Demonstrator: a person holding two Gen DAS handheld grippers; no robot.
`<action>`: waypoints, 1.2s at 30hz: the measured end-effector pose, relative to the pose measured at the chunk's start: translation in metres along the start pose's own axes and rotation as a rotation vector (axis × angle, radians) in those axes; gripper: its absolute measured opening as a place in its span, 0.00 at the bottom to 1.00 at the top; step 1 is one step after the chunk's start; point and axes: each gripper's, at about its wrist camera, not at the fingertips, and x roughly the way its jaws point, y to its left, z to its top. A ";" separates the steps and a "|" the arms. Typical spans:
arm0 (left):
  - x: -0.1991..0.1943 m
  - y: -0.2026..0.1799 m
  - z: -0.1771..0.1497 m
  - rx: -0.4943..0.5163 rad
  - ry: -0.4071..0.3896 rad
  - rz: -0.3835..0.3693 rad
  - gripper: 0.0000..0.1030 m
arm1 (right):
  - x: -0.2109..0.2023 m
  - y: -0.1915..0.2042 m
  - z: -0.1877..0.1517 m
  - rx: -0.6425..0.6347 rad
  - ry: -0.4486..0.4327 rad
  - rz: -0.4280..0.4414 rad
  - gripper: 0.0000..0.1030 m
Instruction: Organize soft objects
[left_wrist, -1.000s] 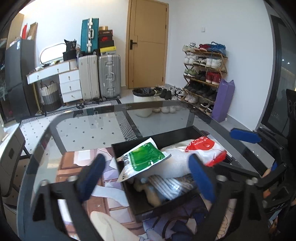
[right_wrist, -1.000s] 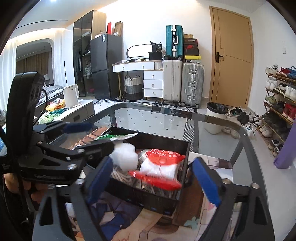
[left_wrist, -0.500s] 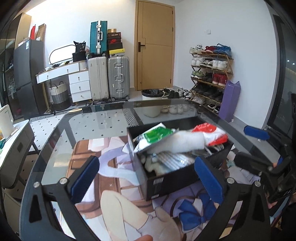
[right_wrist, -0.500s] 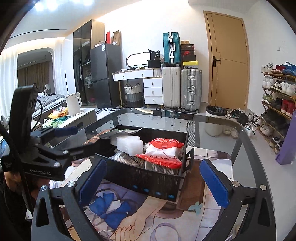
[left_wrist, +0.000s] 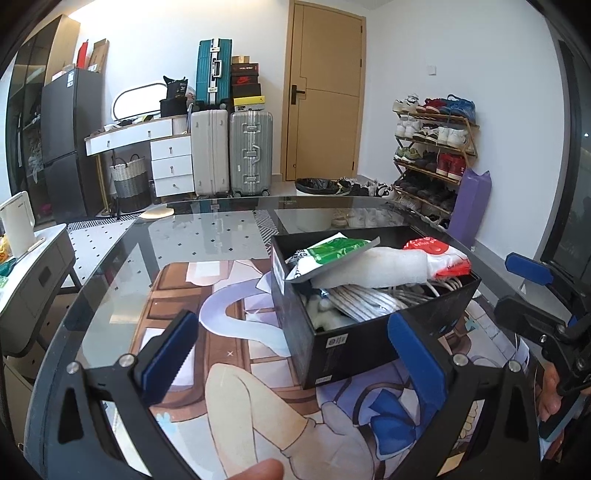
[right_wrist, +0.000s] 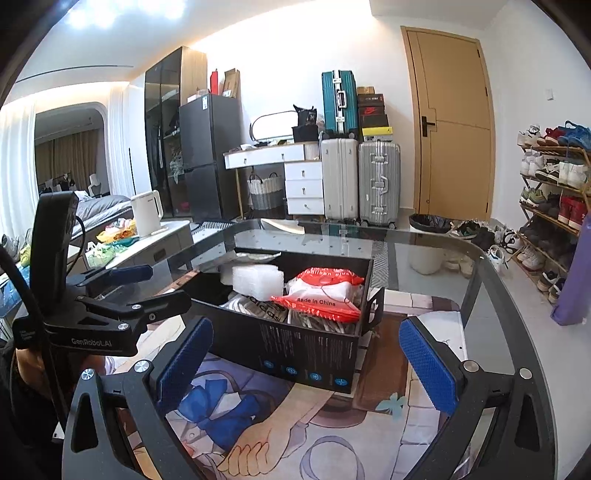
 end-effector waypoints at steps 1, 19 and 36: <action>0.000 0.000 0.001 0.000 -0.001 0.001 1.00 | -0.001 0.000 0.000 0.000 -0.002 0.000 0.99; -0.007 -0.006 -0.001 0.024 -0.043 0.029 1.00 | -0.010 0.003 -0.001 -0.018 -0.037 -0.002 1.00; -0.007 -0.007 -0.002 0.025 -0.042 0.025 1.00 | -0.013 0.010 -0.002 -0.035 -0.052 -0.006 1.00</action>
